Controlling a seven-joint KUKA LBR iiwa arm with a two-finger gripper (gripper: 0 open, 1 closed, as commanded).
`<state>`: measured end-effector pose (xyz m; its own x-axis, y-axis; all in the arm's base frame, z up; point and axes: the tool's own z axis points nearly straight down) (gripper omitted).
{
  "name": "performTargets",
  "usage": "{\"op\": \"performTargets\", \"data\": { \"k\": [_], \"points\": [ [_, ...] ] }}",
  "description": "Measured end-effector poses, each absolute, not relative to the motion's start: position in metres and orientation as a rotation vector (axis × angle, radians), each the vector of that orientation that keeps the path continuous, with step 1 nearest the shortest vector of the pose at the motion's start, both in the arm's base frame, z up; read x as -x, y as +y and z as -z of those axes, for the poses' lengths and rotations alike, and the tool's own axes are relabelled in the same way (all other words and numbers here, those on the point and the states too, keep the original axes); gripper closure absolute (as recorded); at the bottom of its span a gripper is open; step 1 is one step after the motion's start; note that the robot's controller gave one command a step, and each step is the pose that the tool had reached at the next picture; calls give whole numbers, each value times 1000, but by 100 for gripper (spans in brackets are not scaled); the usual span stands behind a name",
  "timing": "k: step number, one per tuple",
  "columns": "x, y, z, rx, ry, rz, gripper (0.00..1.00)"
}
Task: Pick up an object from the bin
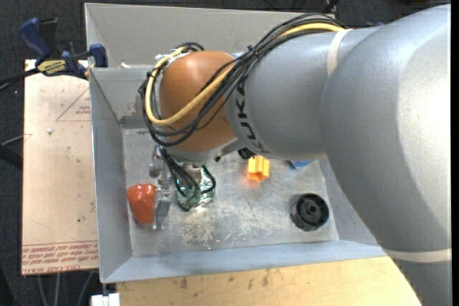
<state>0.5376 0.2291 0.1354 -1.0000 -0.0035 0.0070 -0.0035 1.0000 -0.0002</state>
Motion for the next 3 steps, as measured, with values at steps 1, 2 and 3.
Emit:
{"op": "performTargets", "data": {
  "k": [1,2,3],
  "points": [
    [-540,228,-139,0,-3141,2,0],
    [-545,240,-88,-115,-3153,9,100],
    [-545,240,-88,-115,-3154,10,100]
  ]
}}
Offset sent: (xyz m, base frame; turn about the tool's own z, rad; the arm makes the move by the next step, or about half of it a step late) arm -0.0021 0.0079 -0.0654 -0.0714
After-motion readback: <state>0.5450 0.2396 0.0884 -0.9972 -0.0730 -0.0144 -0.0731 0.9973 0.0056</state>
